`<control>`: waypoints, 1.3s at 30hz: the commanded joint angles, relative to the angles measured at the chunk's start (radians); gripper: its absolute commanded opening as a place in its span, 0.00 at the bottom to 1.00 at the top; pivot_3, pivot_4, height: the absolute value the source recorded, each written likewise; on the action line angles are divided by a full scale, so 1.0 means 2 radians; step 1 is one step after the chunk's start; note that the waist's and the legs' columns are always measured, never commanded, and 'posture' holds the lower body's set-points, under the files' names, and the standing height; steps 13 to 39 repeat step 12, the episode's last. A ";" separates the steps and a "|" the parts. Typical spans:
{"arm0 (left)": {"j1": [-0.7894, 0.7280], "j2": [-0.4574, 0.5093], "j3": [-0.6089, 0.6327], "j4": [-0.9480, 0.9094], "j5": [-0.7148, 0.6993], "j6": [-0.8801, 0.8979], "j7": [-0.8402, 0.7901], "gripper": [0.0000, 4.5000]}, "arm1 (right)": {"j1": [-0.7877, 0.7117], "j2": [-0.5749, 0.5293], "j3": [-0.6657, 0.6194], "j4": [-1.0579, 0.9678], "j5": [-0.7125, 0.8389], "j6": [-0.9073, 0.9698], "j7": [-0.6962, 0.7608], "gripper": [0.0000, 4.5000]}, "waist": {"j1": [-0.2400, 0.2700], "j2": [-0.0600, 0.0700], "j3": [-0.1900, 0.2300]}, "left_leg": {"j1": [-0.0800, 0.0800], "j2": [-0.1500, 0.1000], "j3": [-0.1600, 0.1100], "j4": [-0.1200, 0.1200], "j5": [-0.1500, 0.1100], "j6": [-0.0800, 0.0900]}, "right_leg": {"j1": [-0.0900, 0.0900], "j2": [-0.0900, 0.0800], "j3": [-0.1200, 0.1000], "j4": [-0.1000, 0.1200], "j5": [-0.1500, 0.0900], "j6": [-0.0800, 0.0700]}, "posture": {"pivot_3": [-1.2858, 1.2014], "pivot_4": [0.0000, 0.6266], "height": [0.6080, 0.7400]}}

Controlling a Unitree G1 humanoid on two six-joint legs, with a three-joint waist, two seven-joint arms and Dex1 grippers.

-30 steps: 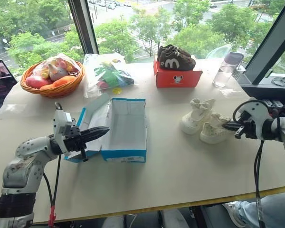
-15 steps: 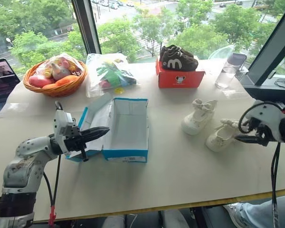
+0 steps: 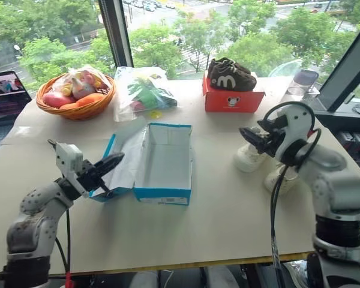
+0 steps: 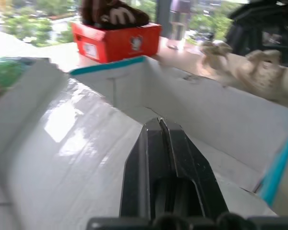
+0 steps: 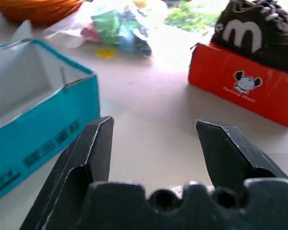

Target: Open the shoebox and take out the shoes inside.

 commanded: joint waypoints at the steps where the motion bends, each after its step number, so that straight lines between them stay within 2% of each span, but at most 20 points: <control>1: 0.022 -0.014 -0.005 0.004 0.031 -0.029 0.032 0.00 | 0.007 0.000 -0.010 0.036 -0.012 -0.042 -0.011 0.73 | -0.001 -0.001 0.000 | 0.000 0.000 0.000 0.000 0.000 0.000 | 0.000 0.000 0.000 0.000 0.000 0.000 | 0.52 0.24 1.00; 5: 0.027 -0.037 -0.004 0.019 0.043 -0.026 0.073 0.00 | 0.006 0.004 -0.013 0.067 -0.025 -0.059 -0.028 0.73 | 0.005 -0.003 -0.002 | 0.001 0.000 0.000 0.001 0.000 0.000 | 0.003 0.000 0.000 0.000 0.000 0.000 | 0.52 0.24 1.00; 9: 0.019 -0.041 -0.011 0.027 0.035 -0.024 0.066 0.00 | 0.002 0.003 -0.009 0.078 -0.033 -0.074 -0.034 0.73 | 0.006 -0.003 -0.002 | 0.006 0.000 0.000 0.000 0.000 0.000 | 0.008 0.000 -0.001 -0.003 0.000 0.001 | 0.52 0.24 1.00; 39: 0.017 -0.040 -0.015 0.030 0.034 -0.029 0.060 0.00 | 0.003 0.002 -0.006 0.086 -0.040 -0.080 -0.034 0.73 | 0.006 -0.003 -0.002 | 0.006 0.000 0.000 0.000 0.000 0.000 | 0.008 0.000 -0.001 -0.004 0.000 0.001 | 0.52 0.24 1.00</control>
